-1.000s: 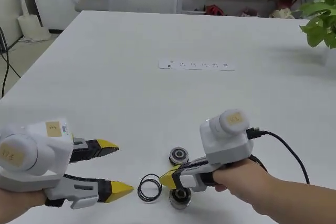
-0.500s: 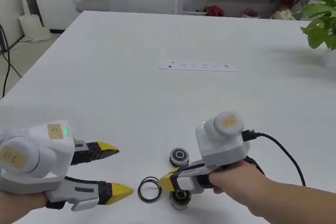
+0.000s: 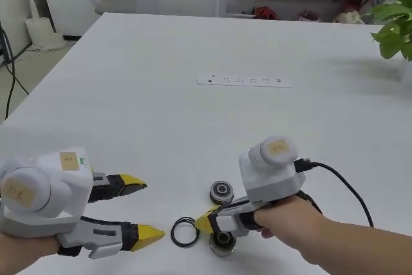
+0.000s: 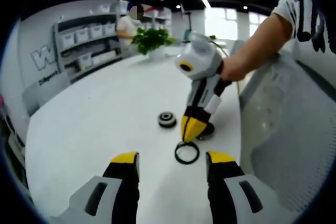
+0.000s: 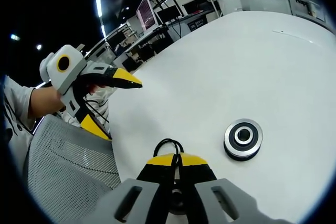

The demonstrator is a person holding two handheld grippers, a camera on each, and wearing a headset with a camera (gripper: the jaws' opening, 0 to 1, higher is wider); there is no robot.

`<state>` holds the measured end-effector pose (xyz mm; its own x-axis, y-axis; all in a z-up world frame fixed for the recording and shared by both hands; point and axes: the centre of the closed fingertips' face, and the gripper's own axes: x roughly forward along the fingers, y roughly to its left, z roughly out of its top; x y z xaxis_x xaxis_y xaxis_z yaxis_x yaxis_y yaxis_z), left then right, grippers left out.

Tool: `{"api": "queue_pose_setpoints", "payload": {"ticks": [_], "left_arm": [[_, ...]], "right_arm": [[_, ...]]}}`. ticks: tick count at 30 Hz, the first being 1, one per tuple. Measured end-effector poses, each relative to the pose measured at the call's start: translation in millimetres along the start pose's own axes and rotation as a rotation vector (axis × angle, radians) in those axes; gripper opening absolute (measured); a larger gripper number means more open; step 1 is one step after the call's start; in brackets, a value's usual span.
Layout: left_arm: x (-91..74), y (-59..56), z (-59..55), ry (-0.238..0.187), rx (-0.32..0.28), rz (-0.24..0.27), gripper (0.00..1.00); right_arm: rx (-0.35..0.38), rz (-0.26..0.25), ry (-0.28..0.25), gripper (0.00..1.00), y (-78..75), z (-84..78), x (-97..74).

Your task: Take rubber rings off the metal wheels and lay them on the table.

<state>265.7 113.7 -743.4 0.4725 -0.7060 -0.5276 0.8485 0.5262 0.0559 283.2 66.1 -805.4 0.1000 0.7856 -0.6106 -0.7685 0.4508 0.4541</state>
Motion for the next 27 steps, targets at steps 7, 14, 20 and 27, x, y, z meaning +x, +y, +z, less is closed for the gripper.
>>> {"api": "queue_pose_setpoints", "payload": {"ticks": [7, 14, 20, 27], "left_arm": [[0.6, 0.8, 0.2, 0.000, -0.001, 0.001, 0.52], [1.5, 2.1, 0.8, 0.000, -0.001, 0.001, 0.52], [3.2, 3.1, 1.9, 0.001, 0.001, -0.002, 0.52], [5.5, 6.8, 3.6, 0.001, 0.001, -0.002, 0.52]], "right_arm": [[0.008, 0.002, -0.002, 0.03, -0.8, 0.5, 0.8], [0.006, 0.011, -0.021, 0.06, 0.6, 4.7, -3.3], [0.006, 0.009, -0.047, 0.08, -0.1, 11.7, -8.9], [-0.003, 0.008, -0.079, 0.12, 1.3, 18.0, -16.2]]}}
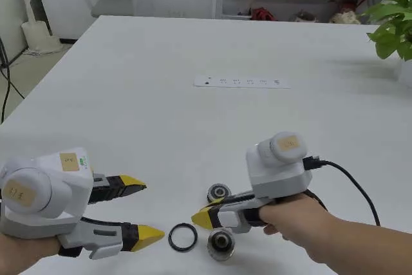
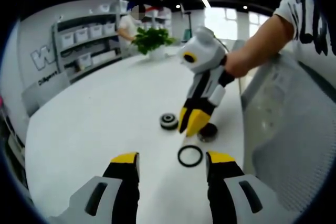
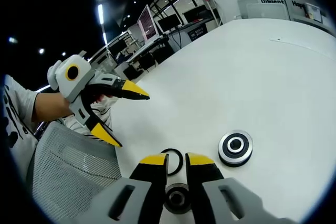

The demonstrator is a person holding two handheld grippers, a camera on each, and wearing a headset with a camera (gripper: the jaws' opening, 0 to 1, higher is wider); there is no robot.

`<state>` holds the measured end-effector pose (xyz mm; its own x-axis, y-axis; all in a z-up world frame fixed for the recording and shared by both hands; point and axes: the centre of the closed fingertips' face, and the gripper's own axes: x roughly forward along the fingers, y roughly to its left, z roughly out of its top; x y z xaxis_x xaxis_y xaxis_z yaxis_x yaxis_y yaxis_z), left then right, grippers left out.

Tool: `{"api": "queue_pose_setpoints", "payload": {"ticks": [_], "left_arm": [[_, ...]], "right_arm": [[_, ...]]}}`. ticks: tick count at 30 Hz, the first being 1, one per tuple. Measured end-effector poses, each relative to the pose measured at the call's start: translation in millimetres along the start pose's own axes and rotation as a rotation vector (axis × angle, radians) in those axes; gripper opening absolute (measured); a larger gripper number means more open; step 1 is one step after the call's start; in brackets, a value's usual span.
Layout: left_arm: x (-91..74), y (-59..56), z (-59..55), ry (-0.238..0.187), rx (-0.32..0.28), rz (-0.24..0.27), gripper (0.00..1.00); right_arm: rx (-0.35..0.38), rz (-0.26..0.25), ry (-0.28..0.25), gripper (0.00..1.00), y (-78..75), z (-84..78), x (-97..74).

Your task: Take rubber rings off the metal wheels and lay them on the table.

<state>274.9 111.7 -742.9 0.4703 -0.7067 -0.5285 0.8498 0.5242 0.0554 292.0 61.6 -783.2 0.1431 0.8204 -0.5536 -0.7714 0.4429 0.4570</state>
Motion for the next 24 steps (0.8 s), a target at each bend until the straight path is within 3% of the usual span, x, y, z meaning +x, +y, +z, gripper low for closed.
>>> {"api": "queue_pose_setpoints", "payload": {"ticks": [13, 24], "left_arm": [[3.3, 9.3, 9.1, -0.004, 0.016, 0.004, 0.52], [9.9, 20.5, 24.8, -0.020, 0.025, 0.014, 0.52]], "right_arm": [[-0.034, -0.034, -0.070, 0.18, -13.4, 19.0, -21.9], [-0.075, -0.086, -0.124, 0.22, -30.6, 33.0, -43.6]]}}
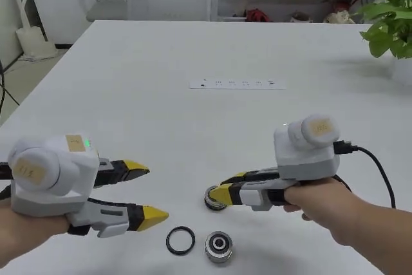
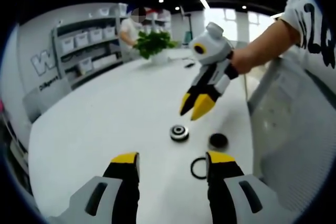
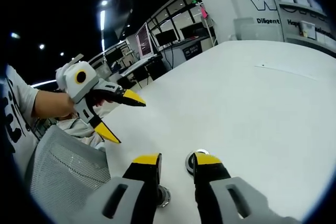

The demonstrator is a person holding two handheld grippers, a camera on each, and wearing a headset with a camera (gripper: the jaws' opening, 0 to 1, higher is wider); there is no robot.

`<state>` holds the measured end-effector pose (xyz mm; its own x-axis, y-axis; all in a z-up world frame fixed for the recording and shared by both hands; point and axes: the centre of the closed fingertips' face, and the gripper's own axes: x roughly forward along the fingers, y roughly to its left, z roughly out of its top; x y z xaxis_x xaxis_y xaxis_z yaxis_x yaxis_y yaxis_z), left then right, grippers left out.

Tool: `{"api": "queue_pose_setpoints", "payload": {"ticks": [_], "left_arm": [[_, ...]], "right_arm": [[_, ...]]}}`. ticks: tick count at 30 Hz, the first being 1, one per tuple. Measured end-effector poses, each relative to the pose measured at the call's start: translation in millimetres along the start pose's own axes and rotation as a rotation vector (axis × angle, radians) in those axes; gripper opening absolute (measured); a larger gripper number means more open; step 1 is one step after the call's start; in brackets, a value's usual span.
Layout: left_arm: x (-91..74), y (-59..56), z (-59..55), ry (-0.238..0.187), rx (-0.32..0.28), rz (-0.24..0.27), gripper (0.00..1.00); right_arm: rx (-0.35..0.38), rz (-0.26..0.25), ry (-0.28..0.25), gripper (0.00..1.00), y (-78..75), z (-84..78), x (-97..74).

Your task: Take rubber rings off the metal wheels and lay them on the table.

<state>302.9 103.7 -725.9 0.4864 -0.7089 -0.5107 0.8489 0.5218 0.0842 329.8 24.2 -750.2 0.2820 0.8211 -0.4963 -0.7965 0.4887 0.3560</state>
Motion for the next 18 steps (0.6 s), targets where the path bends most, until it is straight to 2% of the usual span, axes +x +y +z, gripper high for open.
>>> {"api": "queue_pose_setpoints", "payload": {"ticks": [8, 18], "left_arm": [[5.7, 11.4, 8.8, -0.009, 0.001, 0.011, 0.52], [17.7, 17.5, 13.2, -0.005, 0.003, 0.003, 0.52]], "right_arm": [[-0.052, -0.028, -0.021, 0.25, -11.9, 6.8, -7.1], [-0.121, -0.053, -0.019, 0.28, -24.9, 6.7, -11.5]]}}
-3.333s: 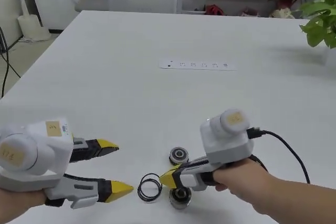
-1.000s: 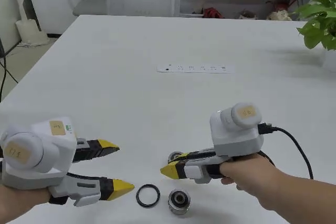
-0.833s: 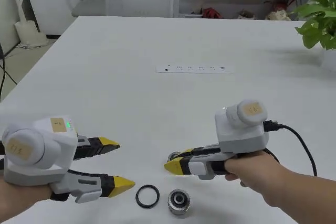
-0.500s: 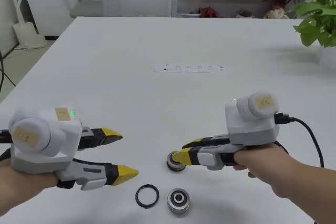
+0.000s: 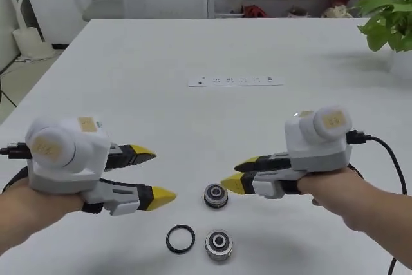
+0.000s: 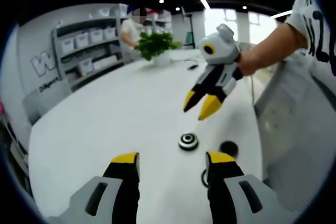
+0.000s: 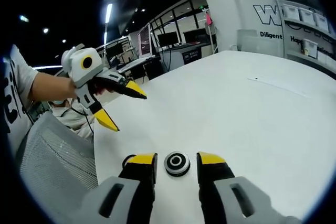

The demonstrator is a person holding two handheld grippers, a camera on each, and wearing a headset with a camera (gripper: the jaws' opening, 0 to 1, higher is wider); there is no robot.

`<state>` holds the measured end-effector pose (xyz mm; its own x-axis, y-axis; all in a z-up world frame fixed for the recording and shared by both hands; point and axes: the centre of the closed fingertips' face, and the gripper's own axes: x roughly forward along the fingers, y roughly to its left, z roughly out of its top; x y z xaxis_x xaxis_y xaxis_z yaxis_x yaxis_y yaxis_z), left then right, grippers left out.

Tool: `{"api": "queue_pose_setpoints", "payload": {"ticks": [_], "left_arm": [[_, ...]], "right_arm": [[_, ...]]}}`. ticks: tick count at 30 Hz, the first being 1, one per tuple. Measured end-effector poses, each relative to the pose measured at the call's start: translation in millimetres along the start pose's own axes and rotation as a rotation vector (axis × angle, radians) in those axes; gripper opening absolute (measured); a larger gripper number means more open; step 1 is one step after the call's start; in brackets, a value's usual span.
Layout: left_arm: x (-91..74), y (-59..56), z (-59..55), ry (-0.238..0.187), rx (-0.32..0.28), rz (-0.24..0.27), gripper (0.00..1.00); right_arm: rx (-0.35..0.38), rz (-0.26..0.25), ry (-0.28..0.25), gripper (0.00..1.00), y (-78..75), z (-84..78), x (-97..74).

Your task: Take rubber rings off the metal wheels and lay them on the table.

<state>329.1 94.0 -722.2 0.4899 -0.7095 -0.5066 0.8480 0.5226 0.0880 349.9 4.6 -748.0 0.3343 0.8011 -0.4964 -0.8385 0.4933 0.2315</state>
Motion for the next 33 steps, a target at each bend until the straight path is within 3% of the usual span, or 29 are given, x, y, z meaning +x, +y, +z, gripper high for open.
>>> {"api": "queue_pose_setpoints", "payload": {"ticks": [14, 33], "left_arm": [[20.6, 6.4, 4.0, 0.007, -0.008, -0.019, 0.51], [45.4, 5.7, -5.6, 0.037, -0.013, -0.051, 0.51]], "right_arm": [[-0.078, -0.010, -0.001, 0.34, -11.7, -6.4, 2.2], [-0.114, 0.016, 0.029, 0.34, -12.9, -24.5, 11.9]]}}
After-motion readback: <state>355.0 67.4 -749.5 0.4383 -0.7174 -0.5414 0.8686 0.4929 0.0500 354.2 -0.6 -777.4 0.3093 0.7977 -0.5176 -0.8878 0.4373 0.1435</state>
